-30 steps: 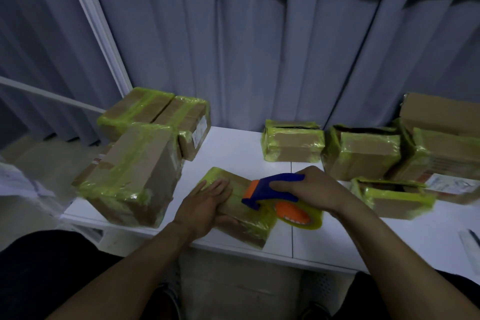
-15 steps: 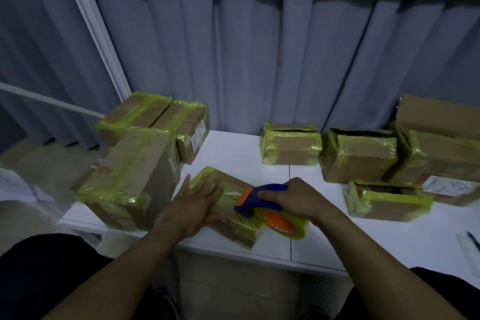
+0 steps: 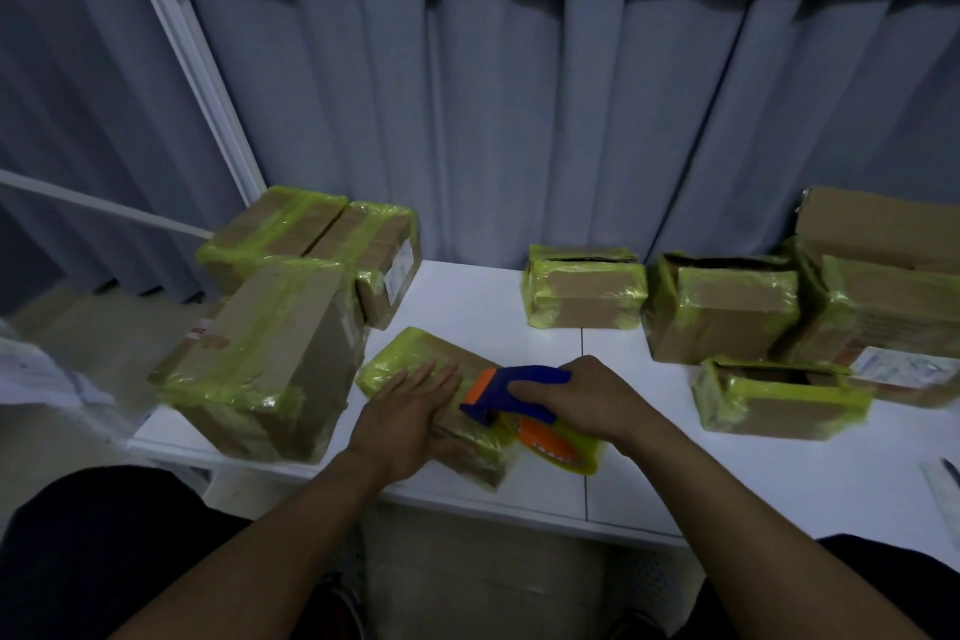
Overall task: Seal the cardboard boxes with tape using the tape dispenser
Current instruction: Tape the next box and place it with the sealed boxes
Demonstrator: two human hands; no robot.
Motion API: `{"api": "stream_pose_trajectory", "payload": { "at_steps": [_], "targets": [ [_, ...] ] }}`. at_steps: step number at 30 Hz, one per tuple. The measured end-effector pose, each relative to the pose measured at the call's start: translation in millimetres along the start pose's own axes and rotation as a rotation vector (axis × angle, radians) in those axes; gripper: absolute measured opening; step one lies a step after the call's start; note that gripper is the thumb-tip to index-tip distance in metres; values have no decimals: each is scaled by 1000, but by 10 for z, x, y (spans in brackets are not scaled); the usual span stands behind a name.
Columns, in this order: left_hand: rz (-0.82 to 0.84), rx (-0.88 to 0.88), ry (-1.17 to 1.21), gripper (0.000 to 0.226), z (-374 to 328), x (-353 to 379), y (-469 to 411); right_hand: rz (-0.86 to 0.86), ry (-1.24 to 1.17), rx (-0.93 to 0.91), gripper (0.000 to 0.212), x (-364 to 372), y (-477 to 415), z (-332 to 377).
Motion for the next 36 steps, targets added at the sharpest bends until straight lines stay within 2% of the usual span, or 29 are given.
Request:
{"api": "stream_pose_trajectory", "payload": {
  "at_steps": [4,11,17,21,25,29,33,36],
  "targets": [
    [6,0,21,104,-79,37,-12,9,-4,-11,48,-66,108,-60],
    [32,-10,10,114,-38,52,-85,-8,-124,19,49,-282,268,-341],
    [10,32,21,113,-41,20,-71,36,-83,59,52,-168,240,-436],
    [0,58,-60,110,33,-37,-111,29,-126,58,50,-51,172,-402],
    [73,166,90,103,-42,-23,-117,19,-144,61,50,-20,126,-359],
    [79,51,166,115,-170,112,-177,76,-178,62,53,8,143,-373],
    [56,-17,35,109,-202,163,-193,129,-194,107,45,58,153,-436],
    [58,-30,24,104,-185,171,-185,132,-177,91,41,67,178,-417]
  ]
}}
Point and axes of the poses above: each hand's wrist, its own y-axis away from the middle knuckle, its own x-axis out of the palm, z = x × y, the point moved 9 cm from there along -y, towards the middle knuckle, and after that the axes turned 11 degrees about y, right-handed, at the moved point
